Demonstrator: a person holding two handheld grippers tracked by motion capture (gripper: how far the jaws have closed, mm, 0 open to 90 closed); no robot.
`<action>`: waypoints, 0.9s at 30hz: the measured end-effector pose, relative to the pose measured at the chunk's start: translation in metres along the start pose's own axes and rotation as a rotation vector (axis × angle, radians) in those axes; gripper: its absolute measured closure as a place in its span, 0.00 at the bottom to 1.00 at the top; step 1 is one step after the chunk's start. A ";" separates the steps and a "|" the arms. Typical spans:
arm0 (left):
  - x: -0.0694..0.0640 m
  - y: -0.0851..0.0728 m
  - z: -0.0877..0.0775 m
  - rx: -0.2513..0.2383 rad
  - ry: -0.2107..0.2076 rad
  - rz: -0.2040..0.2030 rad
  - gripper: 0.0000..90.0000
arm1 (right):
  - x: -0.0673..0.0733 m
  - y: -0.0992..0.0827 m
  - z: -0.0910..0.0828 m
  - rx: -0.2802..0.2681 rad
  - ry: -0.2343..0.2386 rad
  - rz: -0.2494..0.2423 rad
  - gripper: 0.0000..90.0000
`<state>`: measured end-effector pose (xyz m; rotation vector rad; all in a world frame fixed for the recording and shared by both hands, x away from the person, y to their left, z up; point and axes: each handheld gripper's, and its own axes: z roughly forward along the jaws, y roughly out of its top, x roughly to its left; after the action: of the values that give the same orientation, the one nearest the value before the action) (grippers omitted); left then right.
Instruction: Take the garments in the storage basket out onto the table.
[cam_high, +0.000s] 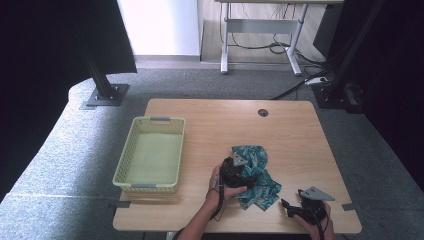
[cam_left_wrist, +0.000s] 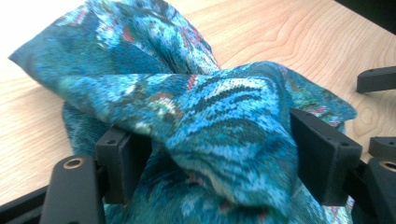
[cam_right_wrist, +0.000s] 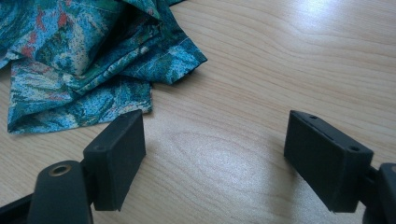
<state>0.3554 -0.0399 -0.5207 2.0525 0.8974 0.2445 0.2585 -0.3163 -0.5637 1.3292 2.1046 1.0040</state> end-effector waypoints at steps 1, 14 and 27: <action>-0.001 0.000 -0.003 -0.005 -0.003 0.007 0.27 | 0.000 0.000 0.000 0.000 -0.001 0.000 0.22; -0.003 -0.018 -0.047 -0.045 0.032 0.052 0.25 | 0.000 0.000 0.000 -0.001 -0.001 0.000 0.22; 0.001 -0.049 -0.074 -0.031 0.052 0.049 0.26 | 0.000 0.000 0.000 -0.001 0.000 0.002 0.22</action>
<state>0.2969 0.0262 -0.5136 2.0492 0.8700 0.3373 0.2583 -0.3164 -0.5638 1.3306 2.1030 1.0058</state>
